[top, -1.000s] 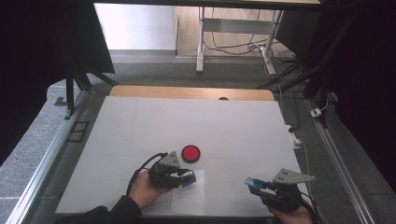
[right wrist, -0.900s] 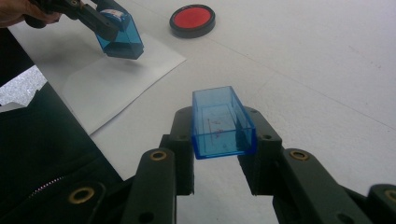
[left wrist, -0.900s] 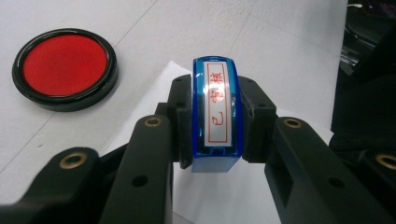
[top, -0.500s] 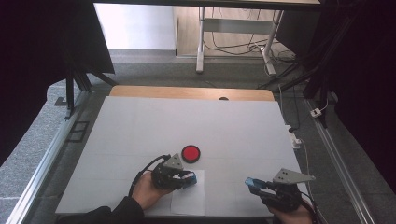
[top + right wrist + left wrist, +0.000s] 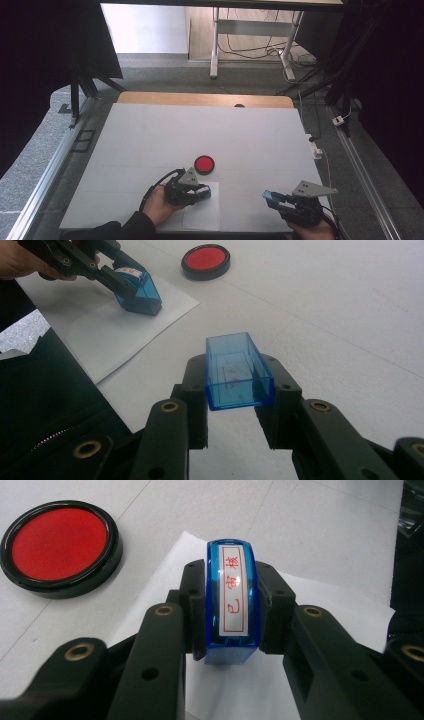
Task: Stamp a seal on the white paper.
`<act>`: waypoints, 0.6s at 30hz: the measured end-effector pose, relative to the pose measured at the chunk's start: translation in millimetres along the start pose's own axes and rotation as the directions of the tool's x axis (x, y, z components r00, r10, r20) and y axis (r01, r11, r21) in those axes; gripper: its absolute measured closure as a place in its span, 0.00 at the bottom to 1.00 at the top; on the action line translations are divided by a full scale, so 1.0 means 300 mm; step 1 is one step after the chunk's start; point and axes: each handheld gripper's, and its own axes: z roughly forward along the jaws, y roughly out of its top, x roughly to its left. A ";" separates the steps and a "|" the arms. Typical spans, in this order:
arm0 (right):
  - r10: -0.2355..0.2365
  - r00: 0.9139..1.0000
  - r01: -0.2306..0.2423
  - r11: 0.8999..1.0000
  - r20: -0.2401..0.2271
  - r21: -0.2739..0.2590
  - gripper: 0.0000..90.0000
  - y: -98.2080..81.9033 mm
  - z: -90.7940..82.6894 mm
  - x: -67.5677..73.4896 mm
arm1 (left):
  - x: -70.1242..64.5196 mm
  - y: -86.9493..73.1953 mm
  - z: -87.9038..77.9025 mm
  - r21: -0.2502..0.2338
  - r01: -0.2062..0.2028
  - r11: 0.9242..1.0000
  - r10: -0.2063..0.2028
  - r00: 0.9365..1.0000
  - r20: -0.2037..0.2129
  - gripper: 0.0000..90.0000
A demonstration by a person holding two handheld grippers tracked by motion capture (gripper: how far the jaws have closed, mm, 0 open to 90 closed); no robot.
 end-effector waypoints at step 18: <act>-0.003 1.000 0.003 1.000 -0.001 0.006 0.76 0.001 0.002 0.001 | 0.004 0.009 0.003 0.027 0.033 0.999 -0.033 0.999 0.004 0.78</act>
